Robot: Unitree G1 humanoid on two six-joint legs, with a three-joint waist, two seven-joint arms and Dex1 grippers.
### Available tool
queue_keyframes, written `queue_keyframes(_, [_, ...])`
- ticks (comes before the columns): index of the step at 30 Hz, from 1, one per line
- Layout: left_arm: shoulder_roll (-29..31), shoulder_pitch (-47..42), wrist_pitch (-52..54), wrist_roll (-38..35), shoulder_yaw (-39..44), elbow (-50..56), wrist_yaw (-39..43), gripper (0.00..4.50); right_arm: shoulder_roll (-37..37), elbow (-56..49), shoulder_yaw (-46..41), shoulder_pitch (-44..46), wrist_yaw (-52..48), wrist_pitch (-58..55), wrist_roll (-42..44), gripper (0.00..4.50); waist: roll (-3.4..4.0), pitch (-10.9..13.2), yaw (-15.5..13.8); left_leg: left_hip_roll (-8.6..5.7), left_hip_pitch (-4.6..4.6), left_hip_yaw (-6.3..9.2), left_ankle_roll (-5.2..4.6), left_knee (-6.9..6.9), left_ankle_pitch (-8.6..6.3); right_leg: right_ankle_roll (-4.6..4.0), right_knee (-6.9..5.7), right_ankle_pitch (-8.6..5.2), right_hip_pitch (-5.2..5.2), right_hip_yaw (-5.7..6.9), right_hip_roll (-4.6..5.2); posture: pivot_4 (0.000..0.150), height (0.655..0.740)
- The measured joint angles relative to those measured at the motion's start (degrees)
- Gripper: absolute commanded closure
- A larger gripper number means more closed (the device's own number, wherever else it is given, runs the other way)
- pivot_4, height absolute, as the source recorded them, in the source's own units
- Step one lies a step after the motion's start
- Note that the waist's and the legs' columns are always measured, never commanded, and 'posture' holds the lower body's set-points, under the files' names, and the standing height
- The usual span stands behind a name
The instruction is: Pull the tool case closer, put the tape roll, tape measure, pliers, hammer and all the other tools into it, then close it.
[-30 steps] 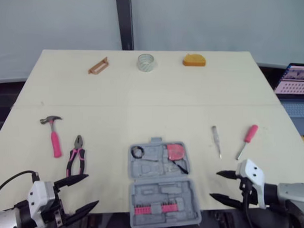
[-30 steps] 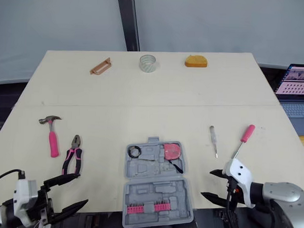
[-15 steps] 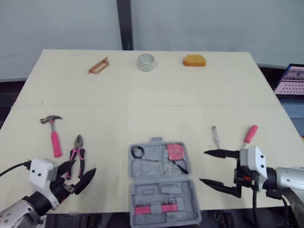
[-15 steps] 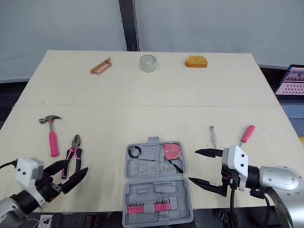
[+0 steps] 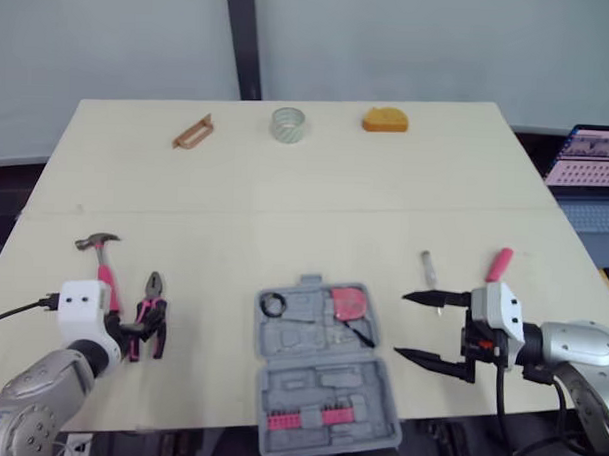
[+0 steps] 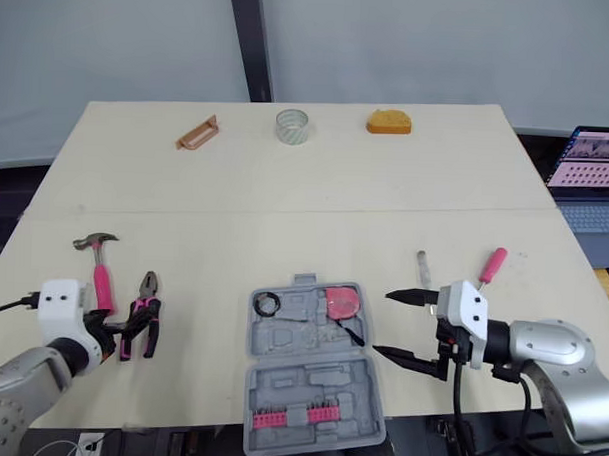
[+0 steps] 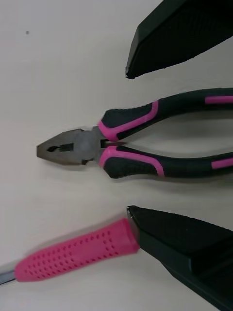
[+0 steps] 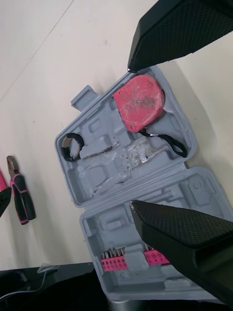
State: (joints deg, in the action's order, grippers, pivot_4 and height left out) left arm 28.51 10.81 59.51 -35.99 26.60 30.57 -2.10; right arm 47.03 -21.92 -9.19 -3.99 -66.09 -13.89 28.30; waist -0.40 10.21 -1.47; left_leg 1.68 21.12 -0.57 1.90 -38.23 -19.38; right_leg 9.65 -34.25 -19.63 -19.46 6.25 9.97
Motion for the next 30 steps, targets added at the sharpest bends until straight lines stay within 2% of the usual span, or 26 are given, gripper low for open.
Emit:
queue_keyframes(7, [-3.0, -3.8, -0.2, 5.1, -5.2, -4.2, -0.7, 0.00, 0.0, -0.1, -0.2, -0.9, 1.1, 0.0, -0.1, 0.06, -0.01, 0.0, -0.1, 0.00, 0.00, 0.00, 0.02, -0.01, 0.01, 0.00, -0.03, 0.01, -0.01, -0.01, 0.00, 0.150, 0.7400])
queue_keyframes(30, [-7.6, -7.1, -0.2, 12.5, -6.9, -4.6, -0.2, 0.00, 0.1, -0.8, -0.8, -2.7, 3.4, -1.3, -0.1, 0.06, 0.03, 0.0, -0.3, 0.00, 0.00, 0.00, 0.03, -0.03, 0.02, 0.00, -0.08, 0.01, -0.01, -0.01, 0.01, 0.150, 0.7400])
